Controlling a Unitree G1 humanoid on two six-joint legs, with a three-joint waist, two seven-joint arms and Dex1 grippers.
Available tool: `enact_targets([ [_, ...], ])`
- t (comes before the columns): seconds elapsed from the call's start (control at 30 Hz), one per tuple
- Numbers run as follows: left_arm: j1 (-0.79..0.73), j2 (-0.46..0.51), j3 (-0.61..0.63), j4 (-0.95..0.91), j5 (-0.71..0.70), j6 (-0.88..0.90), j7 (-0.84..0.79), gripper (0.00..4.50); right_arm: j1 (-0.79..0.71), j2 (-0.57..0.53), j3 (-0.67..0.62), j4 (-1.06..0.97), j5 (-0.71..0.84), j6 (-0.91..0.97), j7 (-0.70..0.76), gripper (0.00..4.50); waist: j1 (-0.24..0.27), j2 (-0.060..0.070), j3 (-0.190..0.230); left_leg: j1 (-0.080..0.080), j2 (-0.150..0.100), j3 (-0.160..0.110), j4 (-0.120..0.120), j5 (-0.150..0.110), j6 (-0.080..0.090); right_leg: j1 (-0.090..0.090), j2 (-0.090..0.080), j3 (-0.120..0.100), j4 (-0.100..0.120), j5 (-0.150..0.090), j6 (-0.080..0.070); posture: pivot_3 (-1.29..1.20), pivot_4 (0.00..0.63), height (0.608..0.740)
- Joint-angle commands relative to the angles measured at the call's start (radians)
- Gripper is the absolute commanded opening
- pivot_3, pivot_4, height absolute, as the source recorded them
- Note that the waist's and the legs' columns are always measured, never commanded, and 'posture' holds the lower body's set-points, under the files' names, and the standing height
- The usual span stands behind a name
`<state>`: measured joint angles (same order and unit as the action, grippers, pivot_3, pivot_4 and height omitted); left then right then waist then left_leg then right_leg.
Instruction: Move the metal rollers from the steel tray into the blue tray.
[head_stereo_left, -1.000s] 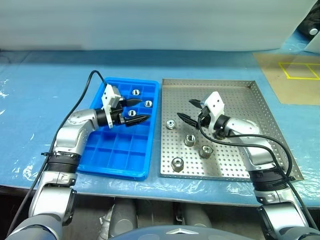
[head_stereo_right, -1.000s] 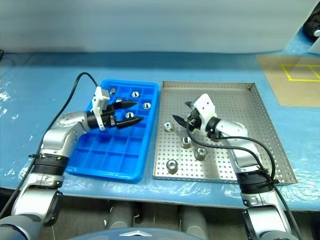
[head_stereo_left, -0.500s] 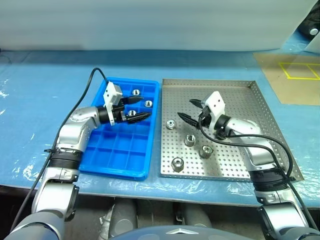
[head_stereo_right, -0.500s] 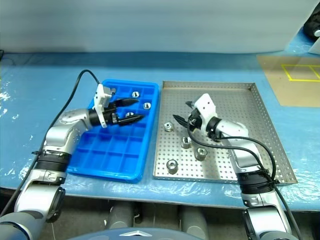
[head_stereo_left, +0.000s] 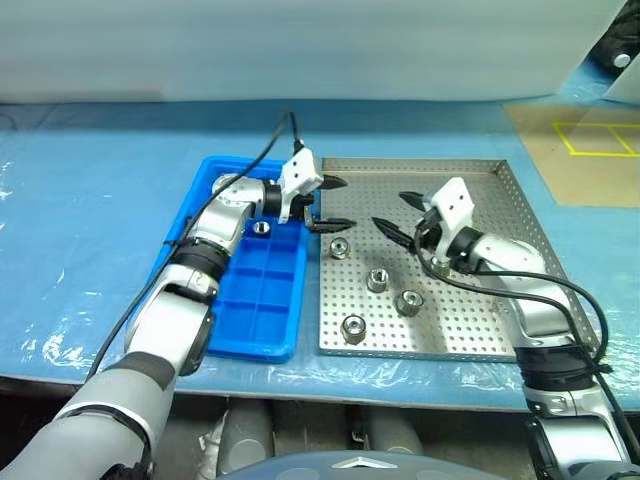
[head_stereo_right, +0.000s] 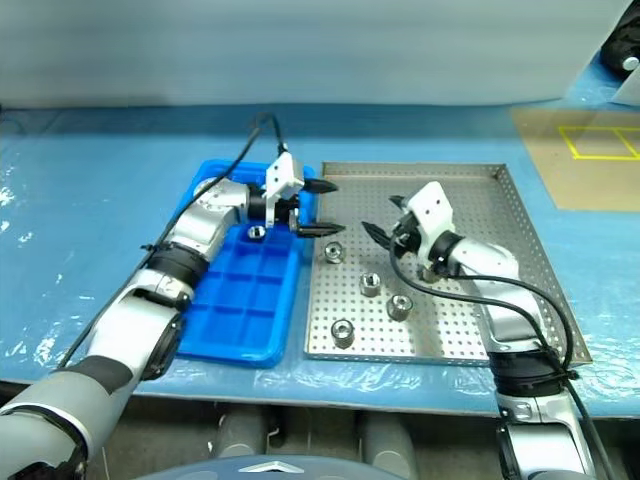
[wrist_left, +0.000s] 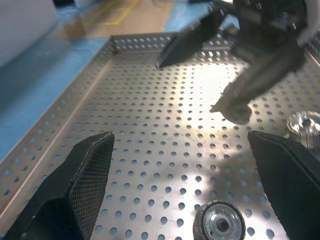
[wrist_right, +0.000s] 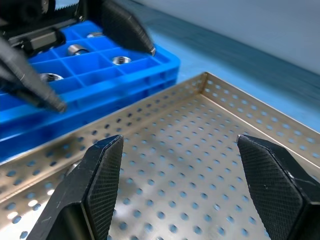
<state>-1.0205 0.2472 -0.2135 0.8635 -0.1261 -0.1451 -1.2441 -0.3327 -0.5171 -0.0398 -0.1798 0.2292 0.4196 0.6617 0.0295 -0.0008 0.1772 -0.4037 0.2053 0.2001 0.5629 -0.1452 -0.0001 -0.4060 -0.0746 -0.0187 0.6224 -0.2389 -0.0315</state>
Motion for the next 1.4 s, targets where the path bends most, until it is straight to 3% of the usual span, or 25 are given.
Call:
enact_targets([
  [0.03, -0.098, 0.008, -0.024, 0.146, 0.055, -0.097, -0.118, 4.49, 0.046, -0.046, -0.089, -0.120, 0.060, 0.041, 0.004, 3.72, -0.003, 0.000, 0.000, 0.000, 0.000, 0.000, 0.000, 0.000, 0.000, 0.000, 0.000, 0.000, 0.000, 0.000, 0.000, -0.34, 0.150, 0.740],
  [0.4, -0.210, -0.068, -0.090, 0.364, 0.239, -0.274, -0.162, 4.49, 0.262, -0.104, -0.131, -0.395, 0.160, 0.199, -0.015, 3.72, -0.016, 0.000, 0.000, 0.000, 0.001, 0.000, 0.001, -0.002, 0.001, 0.002, -0.001, 0.000, -0.002, 0.000, 0.000, -0.47, 0.150, 0.740],
  [0.73, -0.246, -0.061, -0.195, 0.416, 0.445, -0.354, -0.061, 4.49, 0.332, -0.078, -0.118, -0.454, 0.146, 0.212, -0.107, 3.72, -0.046, 0.000, 0.000, 0.000, 0.001, -0.001, 0.002, -0.003, 0.001, 0.002, -0.002, 0.000, -0.003, 0.000, 0.000, -0.52, 0.150, 0.740],
  [1.13, -0.244, -0.046, -0.271, 0.435, 0.568, -0.368, 0.016, 4.49, 0.357, -0.054, -0.094, -0.455, 0.125, 0.189, -0.161, 3.72, -0.082, 0.000, 0.000, 0.002, 0.000, -0.003, 0.003, -0.003, 0.001, 0.003, 0.000, 0.000, -0.003, 0.000, 0.000, -0.54, 0.150, 0.740],
  [1.23, -0.240, -0.046, -0.276, 0.440, 0.580, -0.350, 0.017, 3.86, 0.361, -0.054, -0.095, -0.453, 0.121, 0.186, -0.166, 3.72, -0.096, 0.000, 0.000, 0.002, 0.000, -0.004, 0.002, -0.003, 0.001, 0.003, 0.000, 0.000, -0.003, 0.000, 0.000, -0.54, 0.150, 0.740],
  [1.4, -0.221, -0.041, -0.273, 0.441, 0.582, -0.321, 0.006, 2.17, 0.369, -0.052, -0.094, -0.450, 0.112, 0.178, -0.176, 3.72, -0.098, 0.000, 0.000, 0.002, 0.000, -0.004, 0.002, -0.003, 0.001, 0.003, 0.000, 0.000, -0.003, 0.000, 0.000, -0.53, 0.150, 0.740],
])
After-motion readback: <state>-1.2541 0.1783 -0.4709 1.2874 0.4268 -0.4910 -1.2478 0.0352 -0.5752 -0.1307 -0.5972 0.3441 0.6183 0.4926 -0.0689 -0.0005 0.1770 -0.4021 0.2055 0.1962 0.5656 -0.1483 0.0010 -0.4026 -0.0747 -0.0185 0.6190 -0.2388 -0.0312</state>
